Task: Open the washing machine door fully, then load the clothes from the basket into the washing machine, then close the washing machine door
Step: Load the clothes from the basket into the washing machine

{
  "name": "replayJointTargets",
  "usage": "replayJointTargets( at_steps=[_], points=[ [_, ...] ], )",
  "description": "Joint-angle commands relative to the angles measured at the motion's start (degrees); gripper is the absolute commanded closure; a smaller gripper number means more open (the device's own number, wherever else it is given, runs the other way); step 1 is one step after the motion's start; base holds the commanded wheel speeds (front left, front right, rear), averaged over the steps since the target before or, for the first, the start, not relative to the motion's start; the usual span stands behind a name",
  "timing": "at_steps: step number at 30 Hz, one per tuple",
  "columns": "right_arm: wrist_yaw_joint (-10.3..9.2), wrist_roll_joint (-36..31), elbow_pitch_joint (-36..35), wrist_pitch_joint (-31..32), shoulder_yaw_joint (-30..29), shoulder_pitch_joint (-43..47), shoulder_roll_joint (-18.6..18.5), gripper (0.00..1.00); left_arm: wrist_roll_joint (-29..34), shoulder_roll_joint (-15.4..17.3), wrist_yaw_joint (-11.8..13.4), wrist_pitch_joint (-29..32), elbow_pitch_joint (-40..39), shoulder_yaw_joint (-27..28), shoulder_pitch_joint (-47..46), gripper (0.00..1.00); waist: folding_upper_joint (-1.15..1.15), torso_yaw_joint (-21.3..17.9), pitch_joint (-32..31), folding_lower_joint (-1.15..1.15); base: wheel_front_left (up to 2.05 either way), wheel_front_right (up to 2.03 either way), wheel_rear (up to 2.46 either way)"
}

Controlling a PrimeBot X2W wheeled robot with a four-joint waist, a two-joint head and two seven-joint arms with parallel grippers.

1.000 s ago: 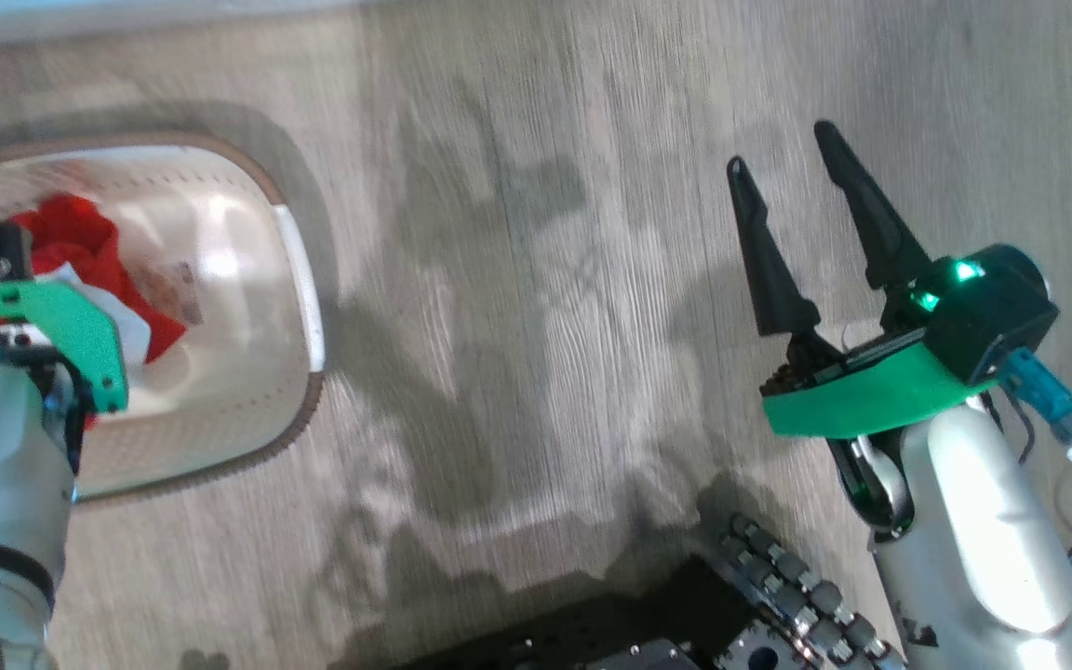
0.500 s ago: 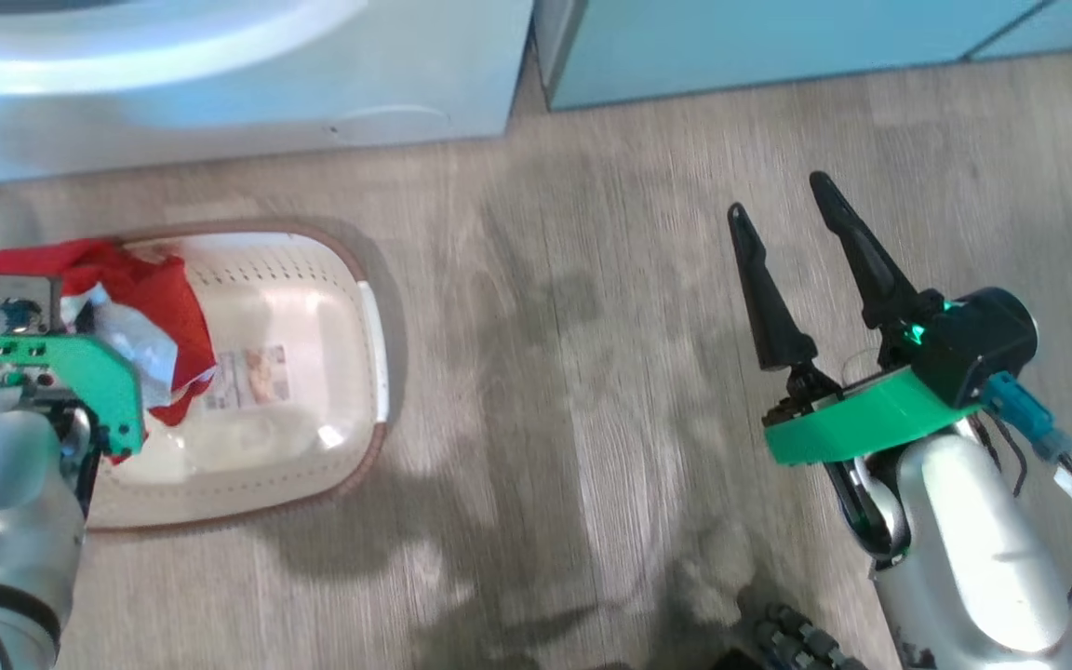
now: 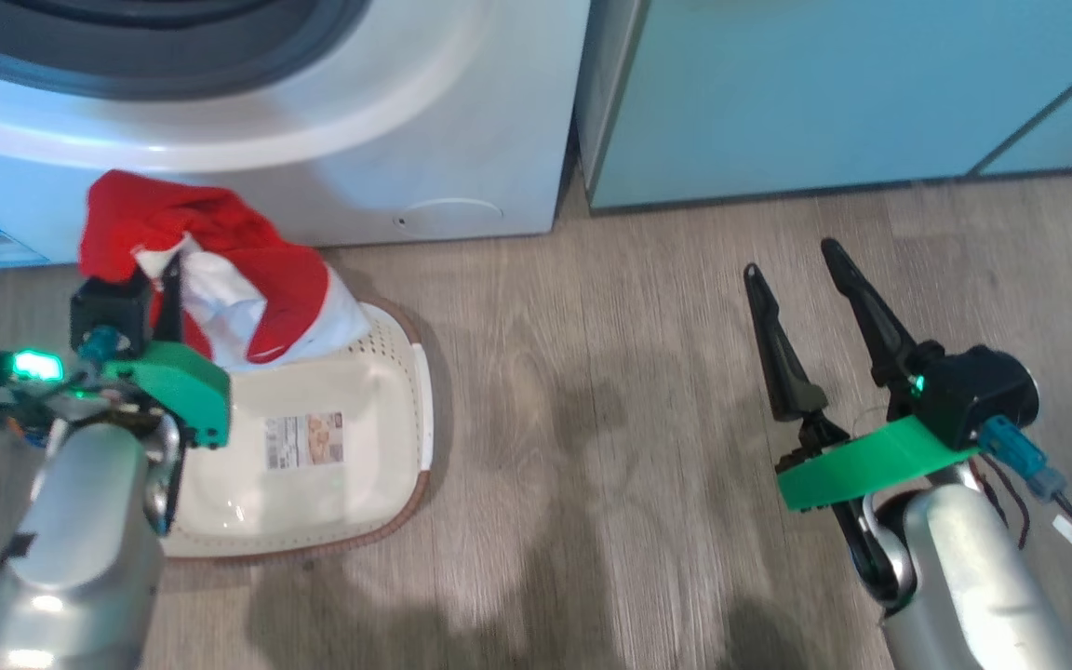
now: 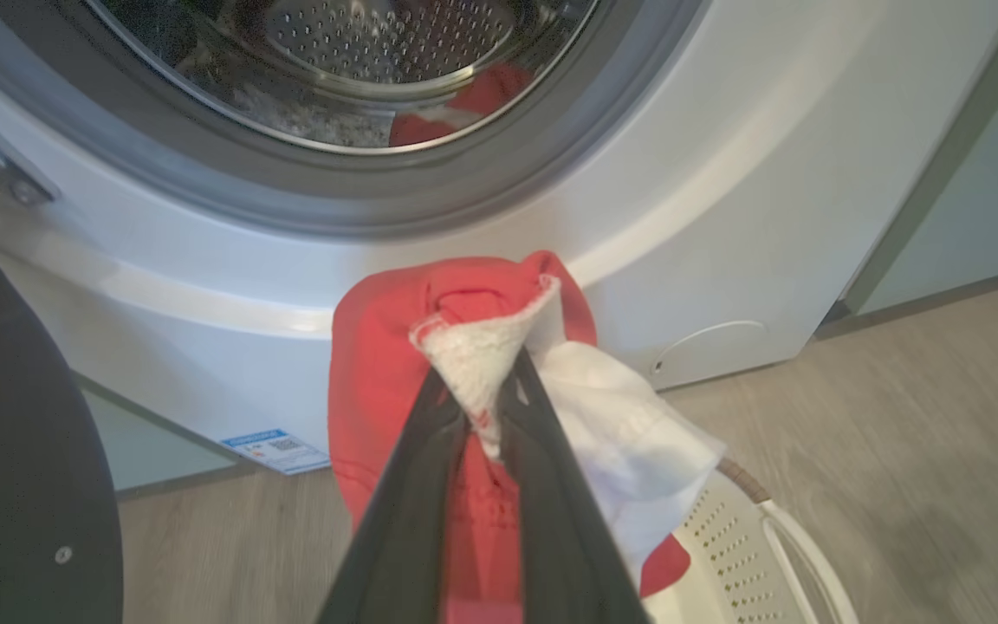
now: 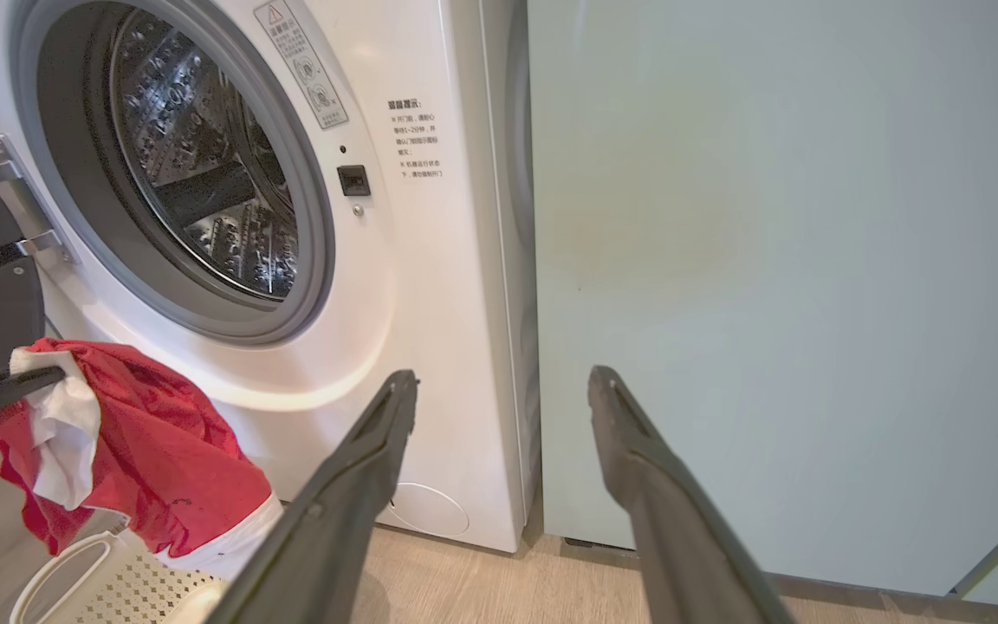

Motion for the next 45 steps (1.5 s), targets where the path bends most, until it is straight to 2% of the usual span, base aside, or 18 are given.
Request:
replayJointTargets(
  at_steps=[1,11,19,29,39,45],
  points=[
    [-0.01,-0.53,-1.46,-0.53,0.97,0.61,-0.09,0.00,0.70,1.27,0.38,-0.78,-3.85,2.70,0.24,1.00,0.00,0.78,-1.76,0.00,0.00,0.00,0.00],
    [-0.01,-1.01,-0.98,-0.53,0.39,2.83,-0.09,0.00,2.85,-3.12,-1.95,-0.78,-24.18,7.35,10.08,1.00,0.00,1.52,-6.70,0.00,0.00,0.00,0.00],
    [-0.01,-1.26,-0.61,-0.53,-0.55,5.05,-0.09,0.00,4.24,-7.72,-4.90,-0.78,-34.62,10.65,17.17,1.00,0.00,1.58,-10.88,0.00,0.00,0.00,0.00],
    [-0.01,-1.48,-0.71,-0.53,-1.58,6.66,-0.09,0.00,4.00,-11.72,-9.00,-0.79,-39.83,12.86,22.72,1.00,0.00,1.28,-13.81,0.00,0.00,0.00,0.00],
    [-0.01,-1.50,-0.90,-0.53,-1.91,7.28,-0.09,0.00,3.35,-13.33,-10.20,-0.79,-40.20,14.57,25.12,1.00,0.00,0.94,-14.79,0.00,0.00,0.00,0.00],
    [-0.01,-1.34,-1.45,-0.53,-1.90,6.91,-0.09,0.00,3.23,-13.50,-11.11,-0.79,-39.81,16.23,23.65,1.00,0.00,0.70,-13.13,0.00,0.00,0.00,0.00]
  ],
)
